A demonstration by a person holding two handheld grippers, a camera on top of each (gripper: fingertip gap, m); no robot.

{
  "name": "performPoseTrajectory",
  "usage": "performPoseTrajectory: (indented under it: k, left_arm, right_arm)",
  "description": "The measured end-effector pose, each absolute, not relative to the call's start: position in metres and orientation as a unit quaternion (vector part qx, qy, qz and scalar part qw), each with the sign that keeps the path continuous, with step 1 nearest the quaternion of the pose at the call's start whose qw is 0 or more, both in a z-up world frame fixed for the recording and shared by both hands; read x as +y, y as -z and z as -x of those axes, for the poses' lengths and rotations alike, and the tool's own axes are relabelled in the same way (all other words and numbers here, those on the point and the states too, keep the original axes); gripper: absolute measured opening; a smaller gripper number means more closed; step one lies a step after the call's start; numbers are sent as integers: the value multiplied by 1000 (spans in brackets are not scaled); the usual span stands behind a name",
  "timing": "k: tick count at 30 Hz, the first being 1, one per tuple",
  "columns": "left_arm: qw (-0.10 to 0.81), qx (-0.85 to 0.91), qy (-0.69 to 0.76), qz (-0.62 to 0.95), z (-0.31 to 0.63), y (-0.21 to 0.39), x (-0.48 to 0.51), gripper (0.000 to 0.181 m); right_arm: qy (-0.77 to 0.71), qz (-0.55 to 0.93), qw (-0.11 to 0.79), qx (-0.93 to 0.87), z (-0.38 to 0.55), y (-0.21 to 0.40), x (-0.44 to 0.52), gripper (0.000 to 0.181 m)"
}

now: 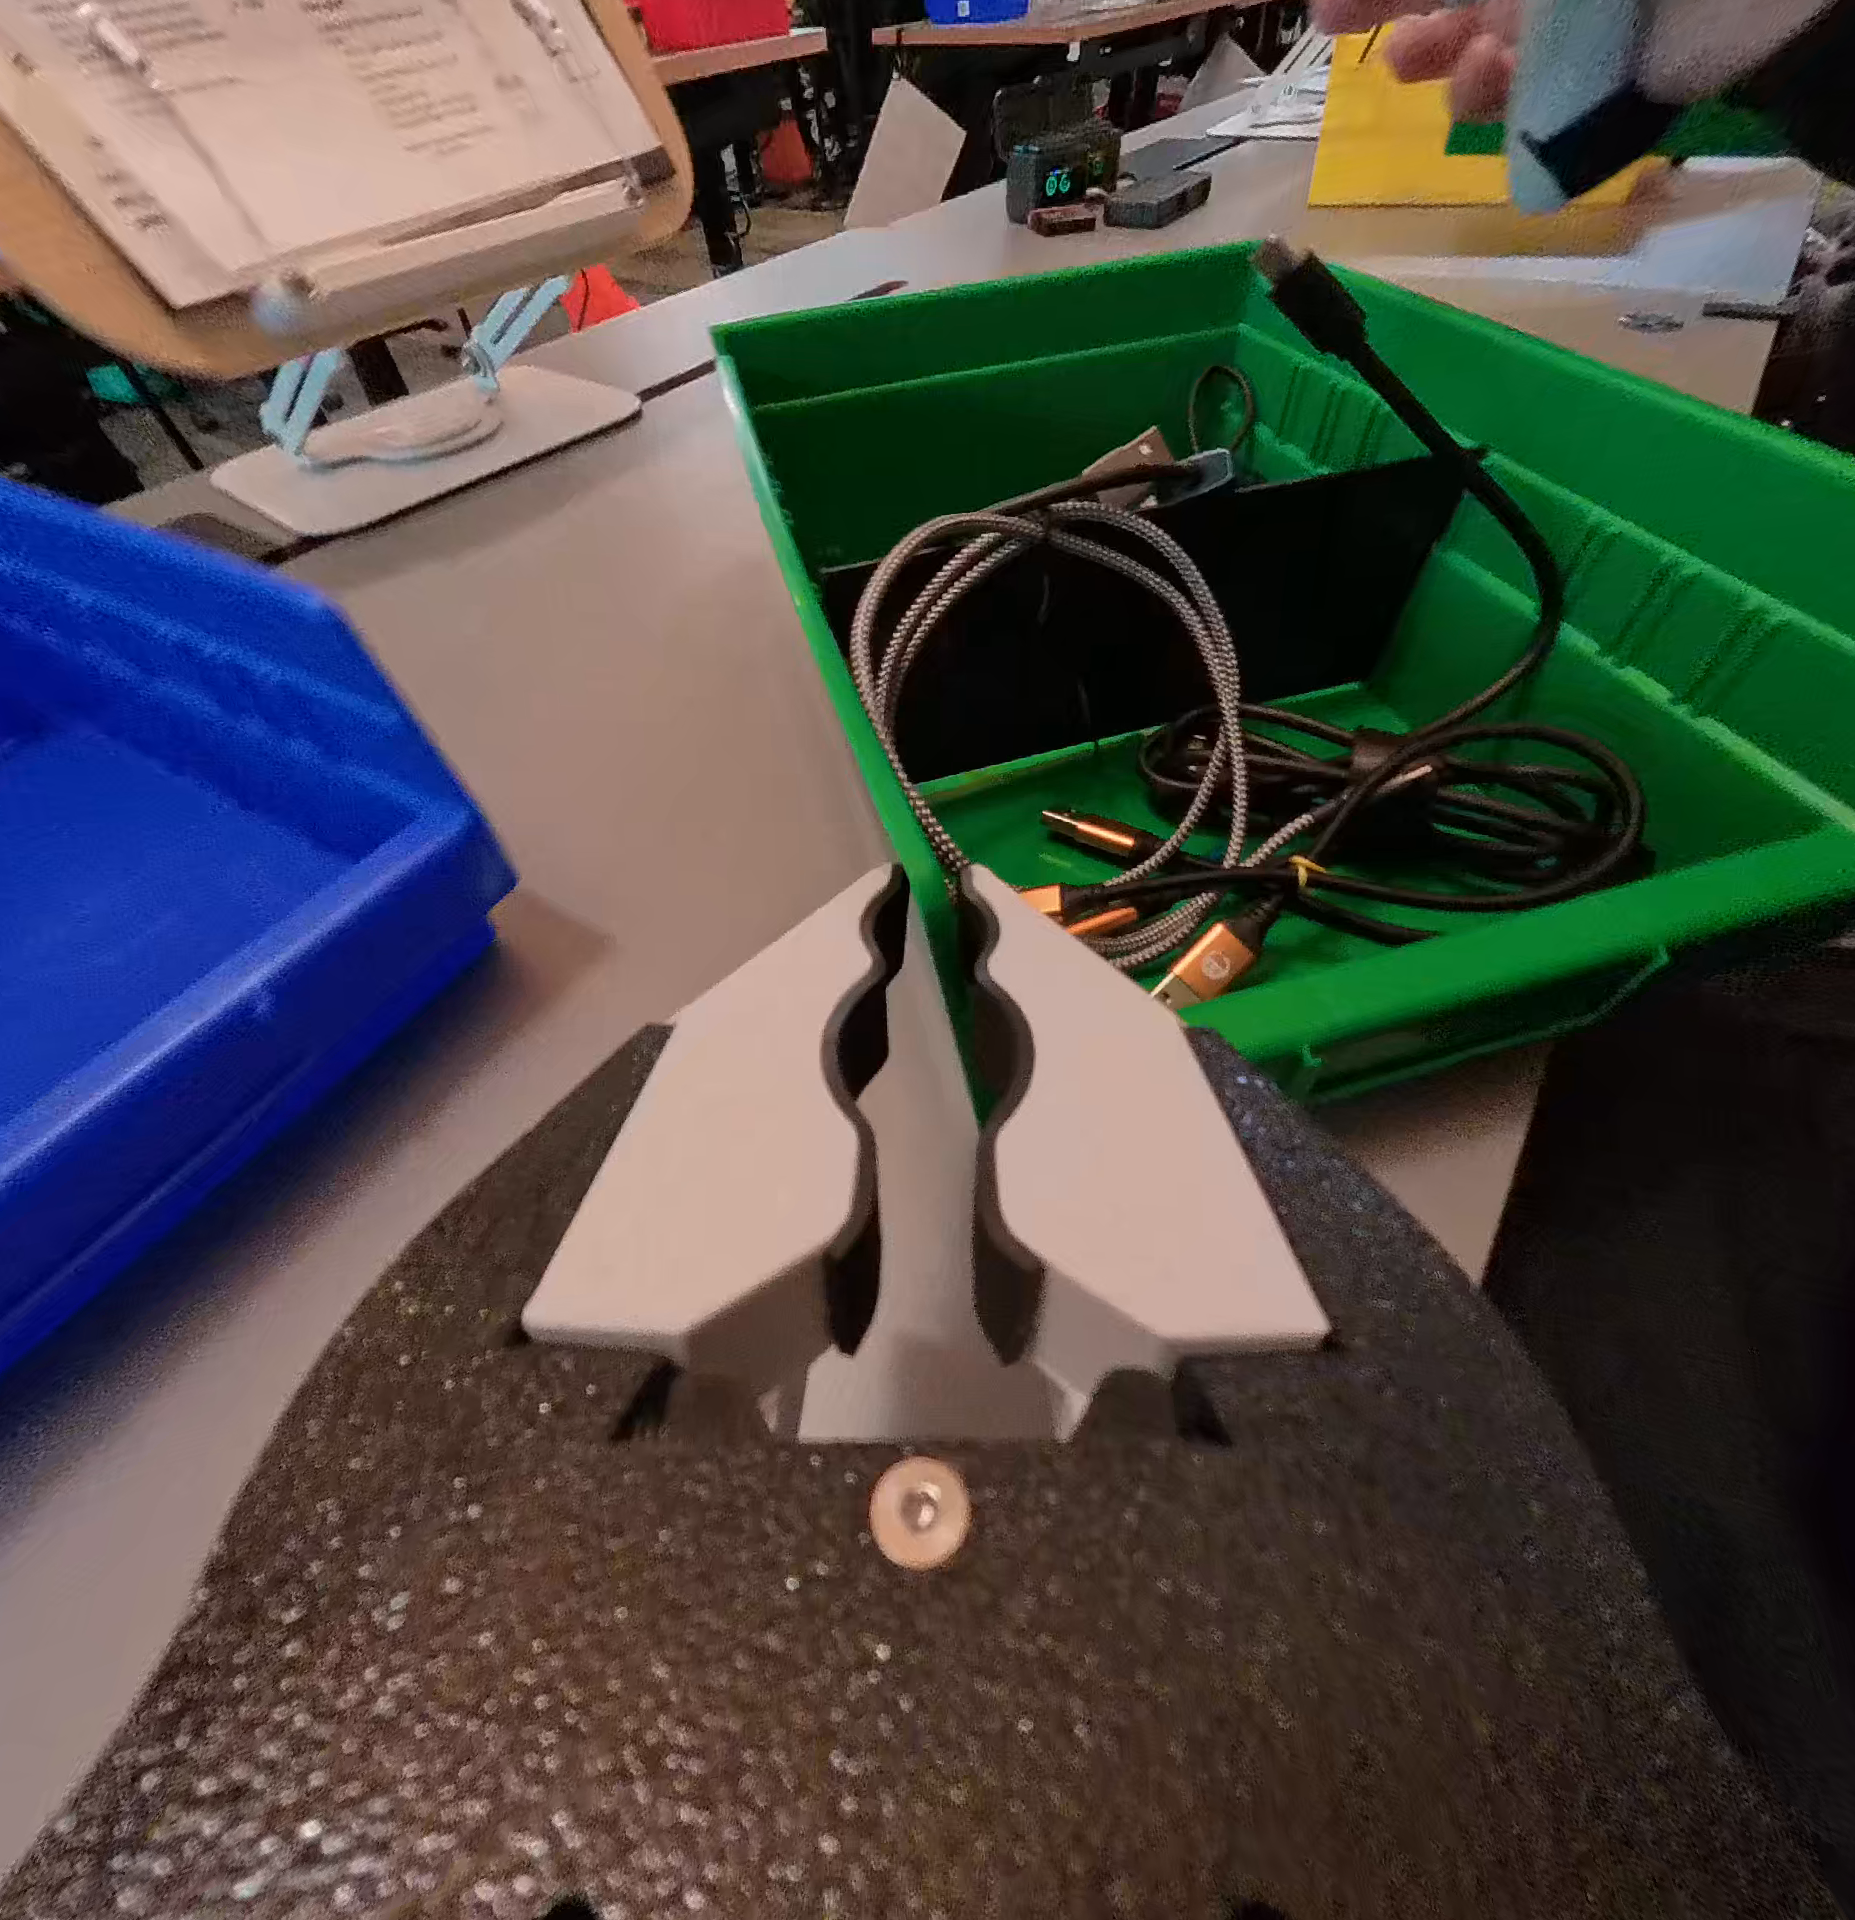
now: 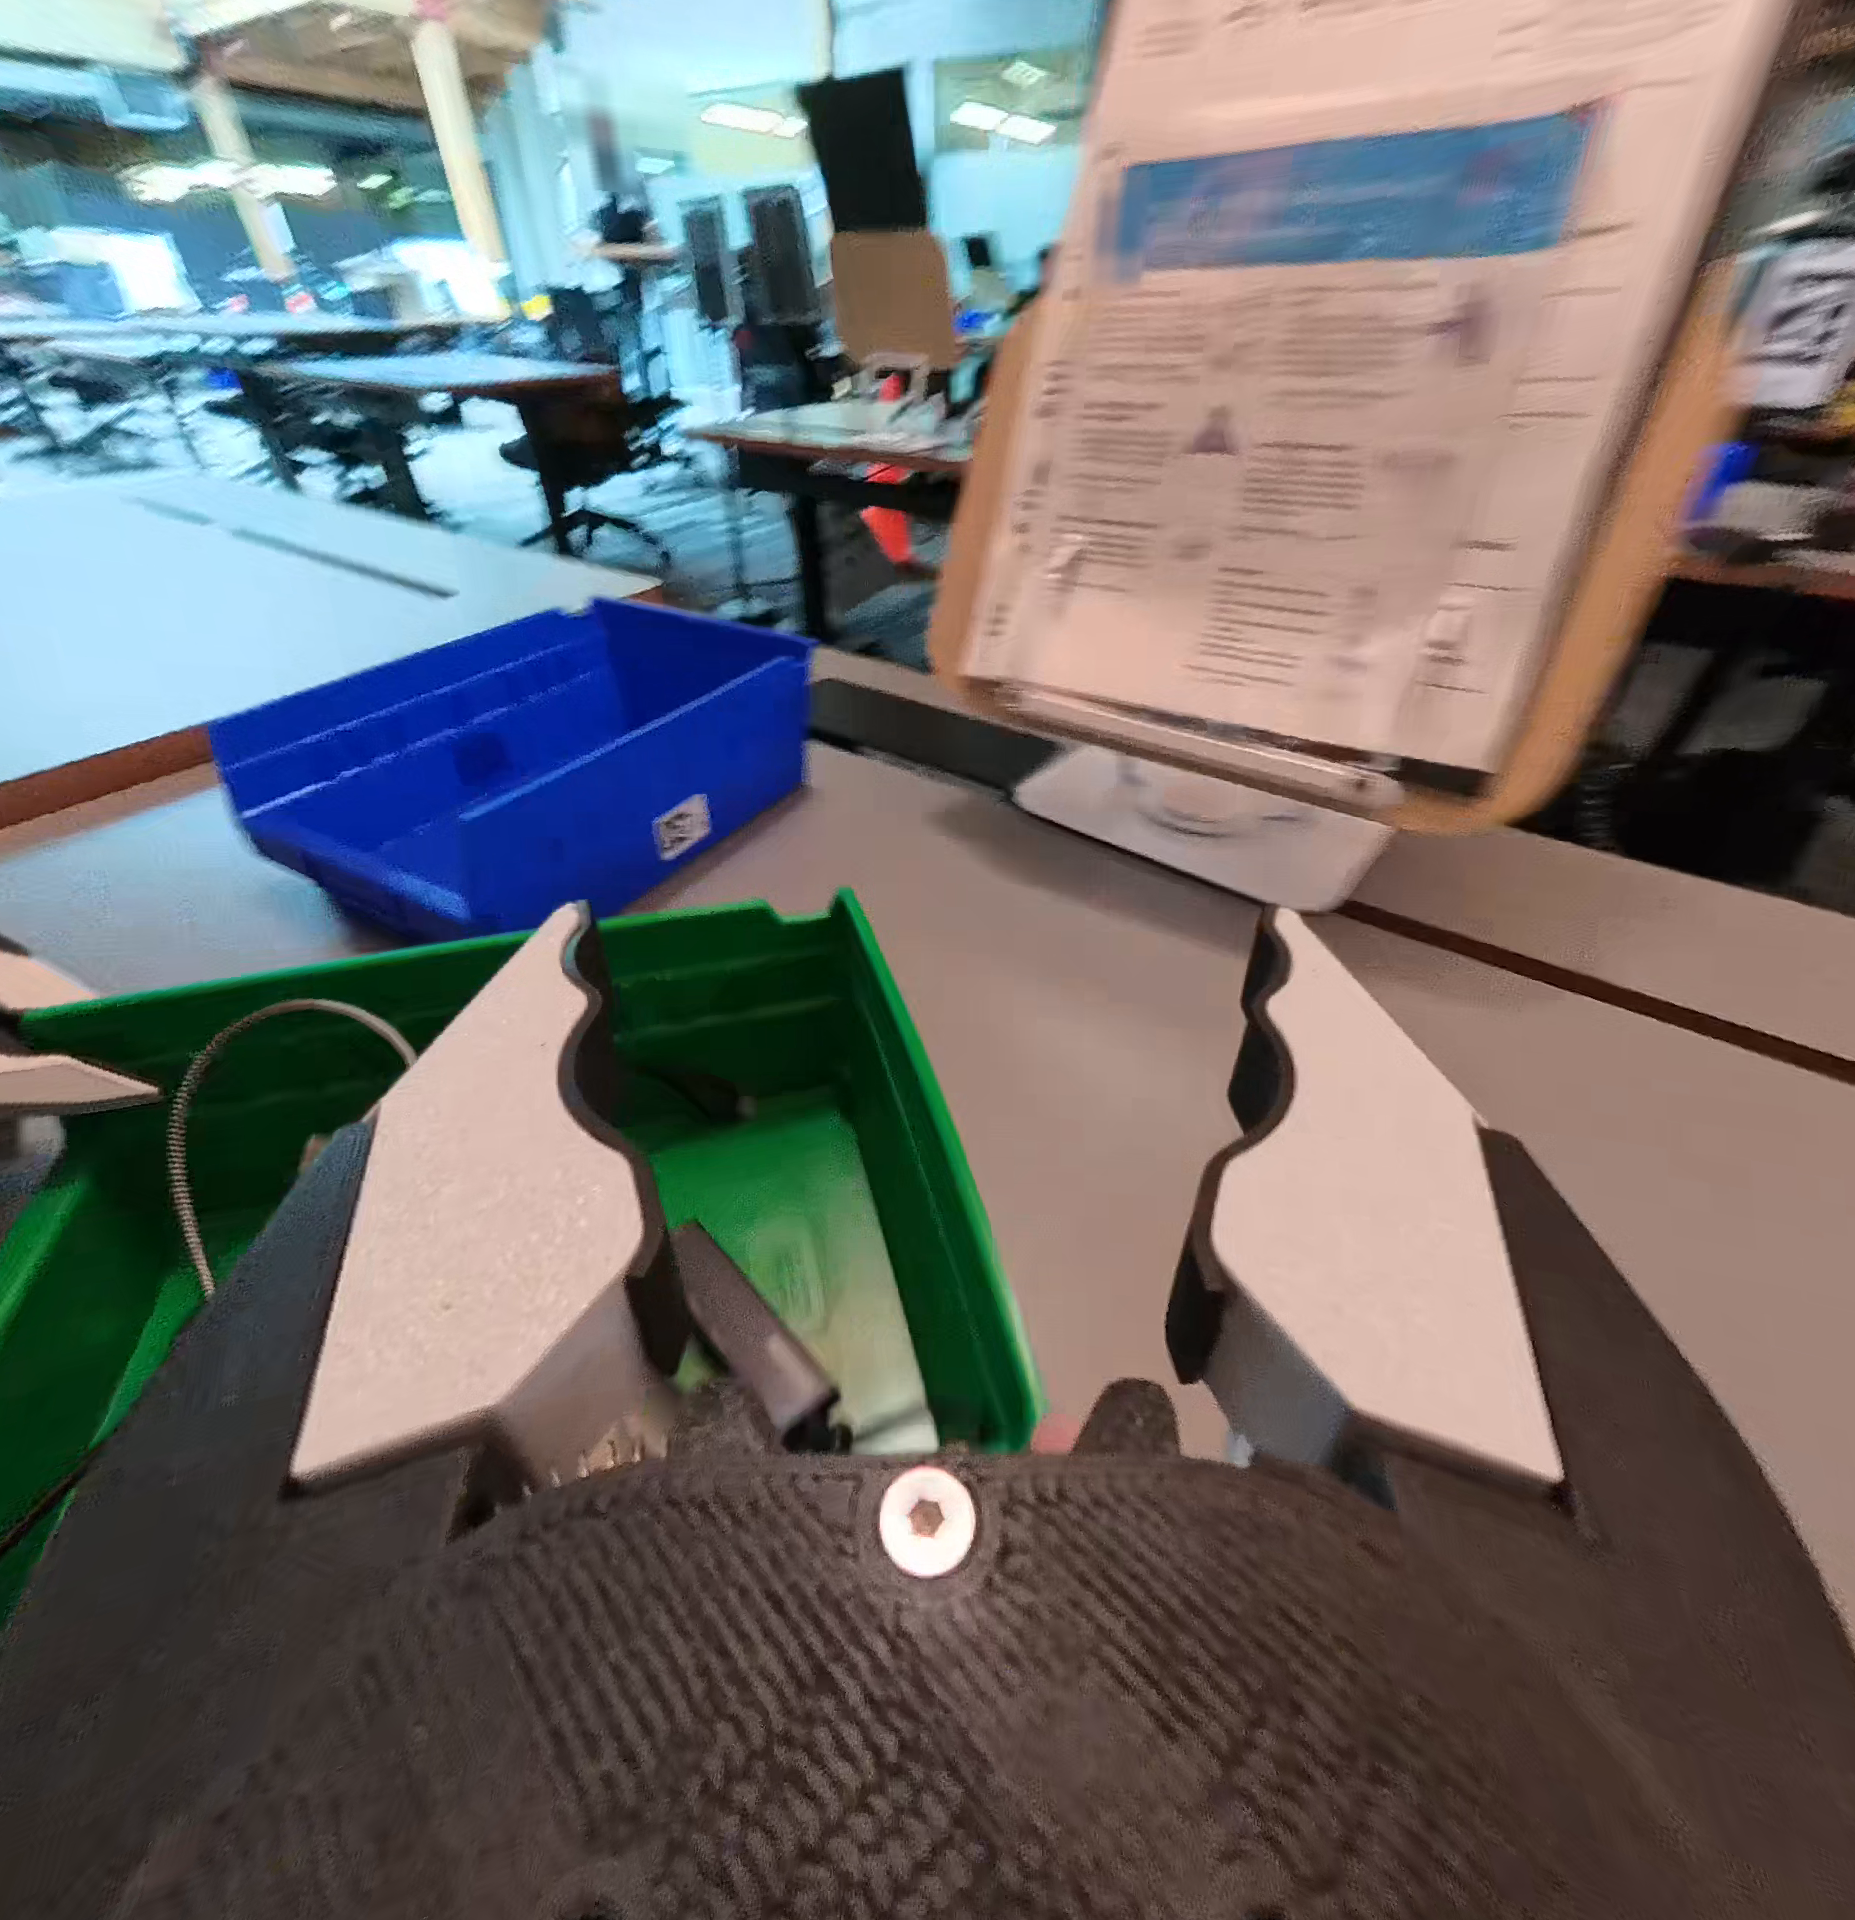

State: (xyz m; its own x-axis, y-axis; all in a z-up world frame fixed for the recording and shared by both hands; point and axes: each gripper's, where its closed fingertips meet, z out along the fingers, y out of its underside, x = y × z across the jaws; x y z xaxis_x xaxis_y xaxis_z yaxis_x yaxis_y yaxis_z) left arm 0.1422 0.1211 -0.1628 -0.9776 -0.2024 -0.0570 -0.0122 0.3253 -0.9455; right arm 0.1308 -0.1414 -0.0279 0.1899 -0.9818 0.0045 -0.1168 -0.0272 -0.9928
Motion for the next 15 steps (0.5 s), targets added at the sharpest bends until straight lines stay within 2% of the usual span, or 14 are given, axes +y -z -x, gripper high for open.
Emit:
performPoseTrajectory:
  k: [9, 12, 15]
  left_arm:
    - [85, 829, 541, 117, -164, 165, 197, 1]
    - [70, 837, 523, 142, -163, 166, 209, 1]
    - [66, 847, 500, 166, -163, 167, 224, 0]
  right_arm:
    - [351, 630, 455, 522, -290, 28, -24, 116]
    - [288, 671, 424, 536, -330, 60, 29, 115]
    - [267, 695, 372, 554, -363, 101, 56, 93]
